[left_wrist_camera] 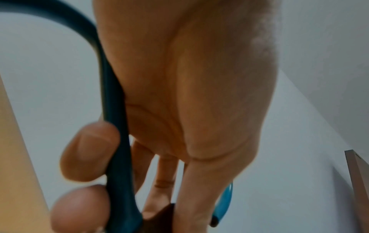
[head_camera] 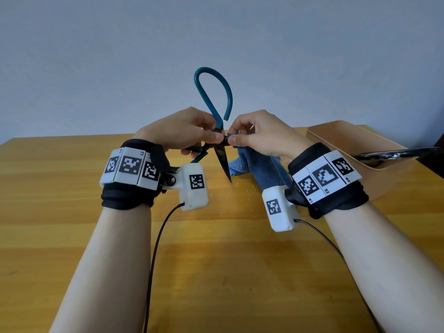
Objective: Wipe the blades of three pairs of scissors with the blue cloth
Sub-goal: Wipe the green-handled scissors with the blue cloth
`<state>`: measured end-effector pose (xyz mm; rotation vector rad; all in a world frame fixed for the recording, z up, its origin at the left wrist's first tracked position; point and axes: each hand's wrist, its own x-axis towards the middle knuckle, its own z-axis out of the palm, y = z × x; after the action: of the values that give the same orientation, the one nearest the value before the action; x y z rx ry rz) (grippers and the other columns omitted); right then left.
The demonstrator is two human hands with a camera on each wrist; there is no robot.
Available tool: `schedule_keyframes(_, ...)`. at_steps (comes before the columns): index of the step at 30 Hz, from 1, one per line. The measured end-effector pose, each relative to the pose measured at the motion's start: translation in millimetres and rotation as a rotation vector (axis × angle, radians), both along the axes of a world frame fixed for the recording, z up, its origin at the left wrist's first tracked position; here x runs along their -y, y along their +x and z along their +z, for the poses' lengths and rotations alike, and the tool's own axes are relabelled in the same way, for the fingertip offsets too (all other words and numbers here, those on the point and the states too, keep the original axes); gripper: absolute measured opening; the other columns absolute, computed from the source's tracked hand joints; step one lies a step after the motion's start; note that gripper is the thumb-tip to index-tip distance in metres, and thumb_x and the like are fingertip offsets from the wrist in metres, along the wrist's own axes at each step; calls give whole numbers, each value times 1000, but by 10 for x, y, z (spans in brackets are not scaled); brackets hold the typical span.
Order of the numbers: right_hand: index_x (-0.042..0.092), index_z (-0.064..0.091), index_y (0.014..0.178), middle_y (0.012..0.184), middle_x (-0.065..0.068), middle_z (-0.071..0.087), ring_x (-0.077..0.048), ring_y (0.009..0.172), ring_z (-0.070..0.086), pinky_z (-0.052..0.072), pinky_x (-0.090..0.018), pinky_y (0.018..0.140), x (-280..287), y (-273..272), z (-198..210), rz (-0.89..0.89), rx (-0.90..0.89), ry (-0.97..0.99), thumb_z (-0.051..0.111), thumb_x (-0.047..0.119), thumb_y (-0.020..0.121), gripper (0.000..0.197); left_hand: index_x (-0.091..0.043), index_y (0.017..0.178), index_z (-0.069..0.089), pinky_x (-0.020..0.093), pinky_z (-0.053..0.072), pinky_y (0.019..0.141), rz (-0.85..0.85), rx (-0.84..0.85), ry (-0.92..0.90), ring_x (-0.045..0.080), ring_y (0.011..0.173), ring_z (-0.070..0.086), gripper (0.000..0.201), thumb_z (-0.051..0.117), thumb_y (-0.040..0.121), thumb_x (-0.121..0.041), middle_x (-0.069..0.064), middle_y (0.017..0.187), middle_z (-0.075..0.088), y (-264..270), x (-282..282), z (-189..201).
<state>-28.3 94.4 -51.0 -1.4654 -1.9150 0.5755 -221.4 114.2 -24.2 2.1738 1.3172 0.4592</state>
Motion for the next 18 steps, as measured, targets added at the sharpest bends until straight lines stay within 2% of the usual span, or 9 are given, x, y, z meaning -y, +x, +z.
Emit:
schedule_keyframes(2,21,71,92,76,5,54,-6,67,48,36,-19,60,2,13,-20,-22,15,-11,73,26,88,7,6,106,58,24,41,48,12,-3,-6,17,51,53,35,64,98,-28,2,83,66,-34,-12,-9)
schedule_keyframes(5,19,72,95,75,5,54,-5,68,48,35,-17,58,-4,56,-32,-60,15,-7,72,25,89,9,8,109,58,24,41,48,39,23,-14,16,51,52,36,64,98,-26,-18,70,67,-92,-25,-9)
schedule_keyframes(7,18,71,95,75,6,53,-4,68,48,35,-16,57,-4,72,-20,-66,12,-3,71,24,89,8,9,110,57,24,41,48,45,40,-15,15,49,51,36,64,99,-24,-24,68,67,-112,-21,-5)
schedule_keyframes(10,19,70,96,77,6,53,-3,67,47,34,-11,53,-16,71,-24,-67,15,6,70,23,90,7,9,111,58,23,40,47,49,49,-15,12,47,51,36,63,99,-24,-22,69,67,-109,-13,-2)
schedule_keyframes(13,18,71,96,79,4,55,-3,67,48,32,-4,46,-41,91,-59,-93,29,5,69,22,91,7,9,109,57,23,41,47,60,37,-17,12,47,51,35,64,99,-24,-14,80,68,-125,-12,-5)
schedule_keyframes(15,16,72,97,81,2,59,-3,68,49,32,-4,47,-71,134,-80,-123,35,-2,69,20,91,8,8,110,58,23,41,47,77,36,-17,13,48,51,35,64,99,-25,-10,87,66,-161,-13,1)
schedule_keyframes(18,12,72,97,78,3,59,-2,67,49,34,-5,47,-113,198,-102,-193,31,17,68,17,91,8,4,111,62,24,41,48,86,49,-13,16,53,52,31,63,99,-25,-5,84,64,-220,-13,16)
